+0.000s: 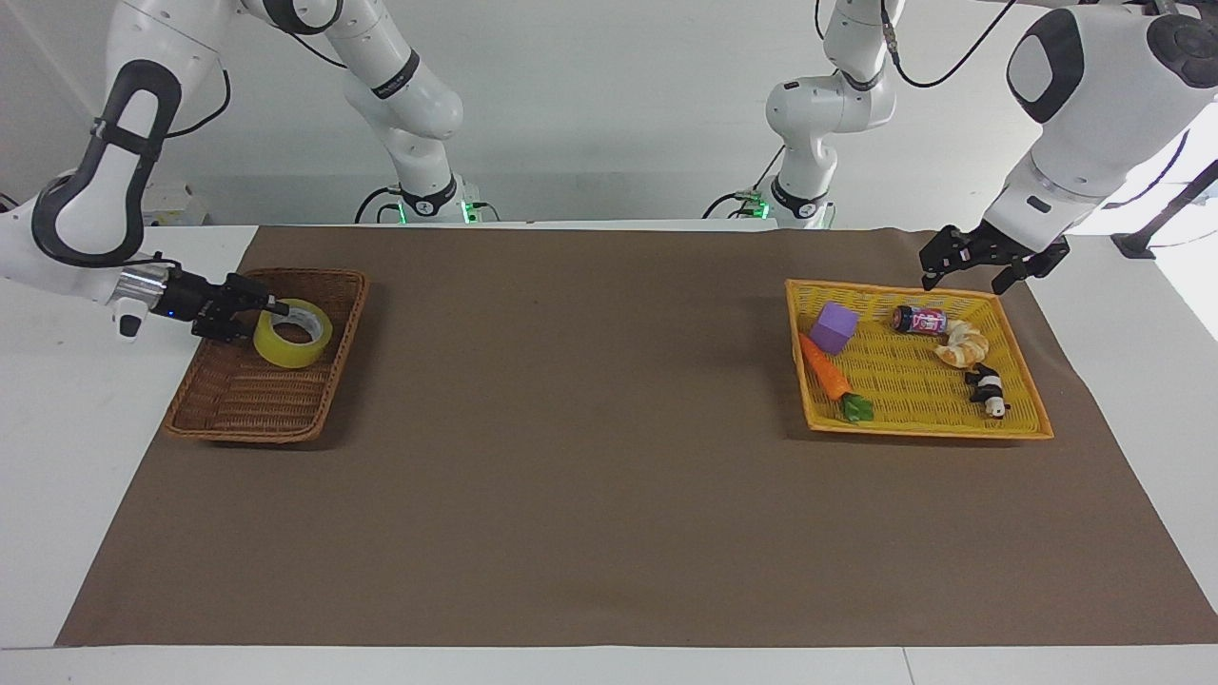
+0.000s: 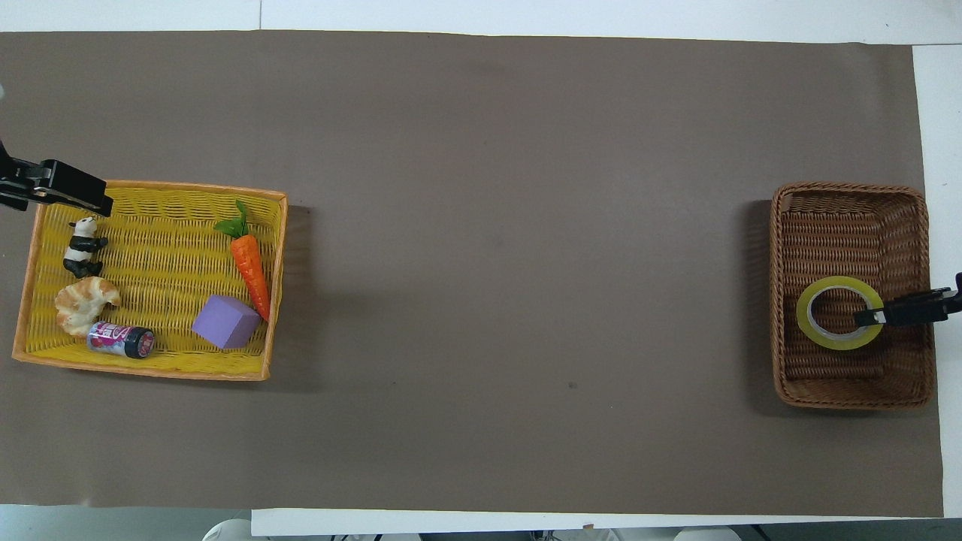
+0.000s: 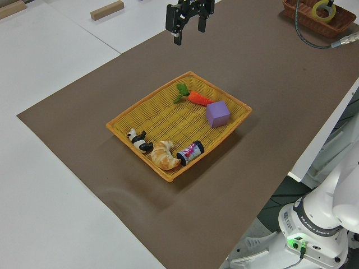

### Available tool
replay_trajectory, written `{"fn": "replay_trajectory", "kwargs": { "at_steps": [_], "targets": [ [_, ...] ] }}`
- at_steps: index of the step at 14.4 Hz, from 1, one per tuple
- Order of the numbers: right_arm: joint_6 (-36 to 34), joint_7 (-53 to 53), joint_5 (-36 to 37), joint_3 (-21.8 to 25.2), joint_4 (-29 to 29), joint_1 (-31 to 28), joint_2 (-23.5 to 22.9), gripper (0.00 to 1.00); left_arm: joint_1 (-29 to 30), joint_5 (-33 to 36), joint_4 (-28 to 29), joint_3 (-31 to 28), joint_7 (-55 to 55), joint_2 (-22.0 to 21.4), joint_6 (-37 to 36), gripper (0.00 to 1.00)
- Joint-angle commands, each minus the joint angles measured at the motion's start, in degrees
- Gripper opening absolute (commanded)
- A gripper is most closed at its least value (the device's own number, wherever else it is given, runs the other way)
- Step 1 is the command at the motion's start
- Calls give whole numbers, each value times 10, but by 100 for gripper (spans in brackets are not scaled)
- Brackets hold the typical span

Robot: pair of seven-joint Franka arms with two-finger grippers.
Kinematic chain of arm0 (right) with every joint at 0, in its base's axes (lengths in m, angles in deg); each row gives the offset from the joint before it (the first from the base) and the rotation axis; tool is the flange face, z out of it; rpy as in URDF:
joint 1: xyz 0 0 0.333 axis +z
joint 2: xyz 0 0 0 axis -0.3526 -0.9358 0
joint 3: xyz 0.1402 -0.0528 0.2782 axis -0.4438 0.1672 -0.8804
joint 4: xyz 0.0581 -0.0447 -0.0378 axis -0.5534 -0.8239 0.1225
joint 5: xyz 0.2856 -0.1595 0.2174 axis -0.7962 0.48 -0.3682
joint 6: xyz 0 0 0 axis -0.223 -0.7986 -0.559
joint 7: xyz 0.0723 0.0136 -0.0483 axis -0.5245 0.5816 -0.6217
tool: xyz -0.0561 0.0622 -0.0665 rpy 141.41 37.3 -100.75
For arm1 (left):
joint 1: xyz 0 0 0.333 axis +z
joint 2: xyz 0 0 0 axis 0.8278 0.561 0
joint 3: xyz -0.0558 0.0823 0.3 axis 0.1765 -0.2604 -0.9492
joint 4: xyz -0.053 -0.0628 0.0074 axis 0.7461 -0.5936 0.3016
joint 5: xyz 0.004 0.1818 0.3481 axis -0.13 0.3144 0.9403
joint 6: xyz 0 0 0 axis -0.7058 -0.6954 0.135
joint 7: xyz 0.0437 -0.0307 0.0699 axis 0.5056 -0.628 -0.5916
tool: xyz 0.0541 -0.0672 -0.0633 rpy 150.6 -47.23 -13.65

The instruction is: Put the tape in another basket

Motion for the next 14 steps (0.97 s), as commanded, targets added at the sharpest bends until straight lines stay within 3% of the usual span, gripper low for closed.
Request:
{"fn": "replay_trajectory", "kwargs": {
  "at_steps": [1,4,7,14],
  "targets": [
    [21,-19,25,-8,7,1,10,100,-10,10,-13,-9,4,1,-10,100],
    [33,-12,53,-8,38,27,34,100,-11,12,-4,-10,1,-6,-7,100],
    [60,46,110,-8,43,72,95,100,-11,12,2,-9,1,-9,-7,100],
    [44,364,207,-10,68,208,184,100,7,12,5,-10,-1,-9,-12,100]
  ]
}}
